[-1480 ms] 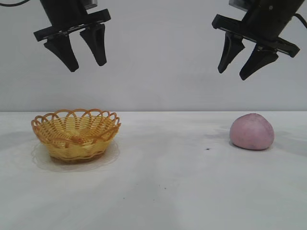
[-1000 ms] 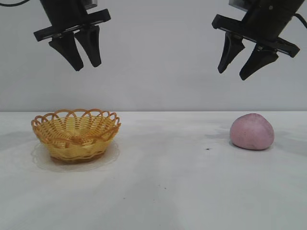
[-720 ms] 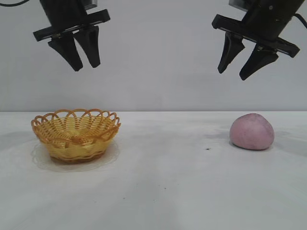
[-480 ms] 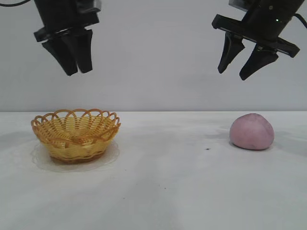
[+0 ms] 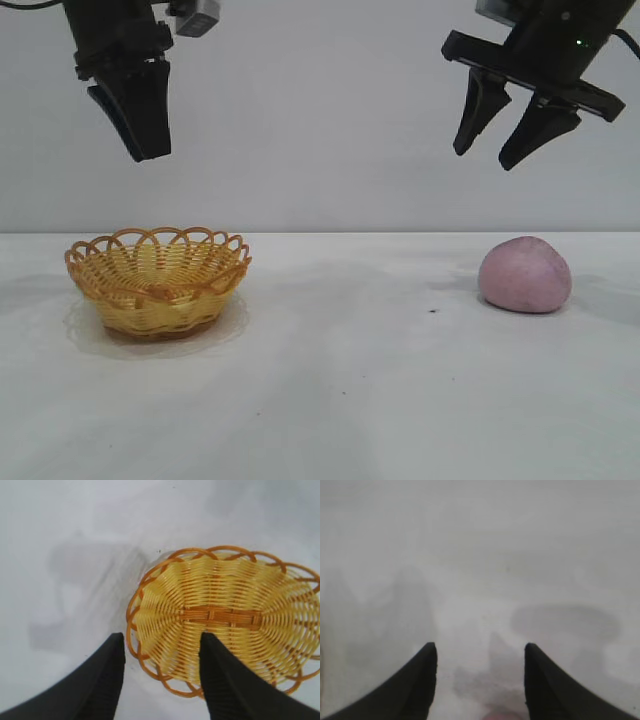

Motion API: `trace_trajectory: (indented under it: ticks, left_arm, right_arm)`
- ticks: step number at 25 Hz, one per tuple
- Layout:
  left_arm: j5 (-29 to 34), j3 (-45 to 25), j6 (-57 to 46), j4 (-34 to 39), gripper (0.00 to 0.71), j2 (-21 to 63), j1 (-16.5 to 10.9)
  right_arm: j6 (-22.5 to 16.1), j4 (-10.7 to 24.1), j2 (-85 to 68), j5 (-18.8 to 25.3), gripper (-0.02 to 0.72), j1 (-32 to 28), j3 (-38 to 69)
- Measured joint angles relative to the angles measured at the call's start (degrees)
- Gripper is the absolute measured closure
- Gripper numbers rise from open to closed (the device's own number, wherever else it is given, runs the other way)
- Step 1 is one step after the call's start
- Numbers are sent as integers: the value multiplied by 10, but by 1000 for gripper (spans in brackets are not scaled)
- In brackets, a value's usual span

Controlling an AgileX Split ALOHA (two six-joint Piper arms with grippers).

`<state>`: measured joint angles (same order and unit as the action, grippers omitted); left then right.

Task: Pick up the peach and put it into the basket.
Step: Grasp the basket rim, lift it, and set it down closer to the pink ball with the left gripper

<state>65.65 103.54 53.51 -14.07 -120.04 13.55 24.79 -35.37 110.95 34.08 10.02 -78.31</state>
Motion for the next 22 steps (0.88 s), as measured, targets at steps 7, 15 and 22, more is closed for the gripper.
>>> trace_trajectory:
  ticks: [7,15,22]
  left_arm:
    - [-13,0,25,-9,392,-43,0]
    - [-30,12,39,6,392,-83,0]
    - [-33,52,41,12,392,-135,0]
  right_arm:
    - [12,0,0,2,365,0,0]
    - [16,1,0,2,365,0,0]
    - [17,1,0,4,365,0,0]
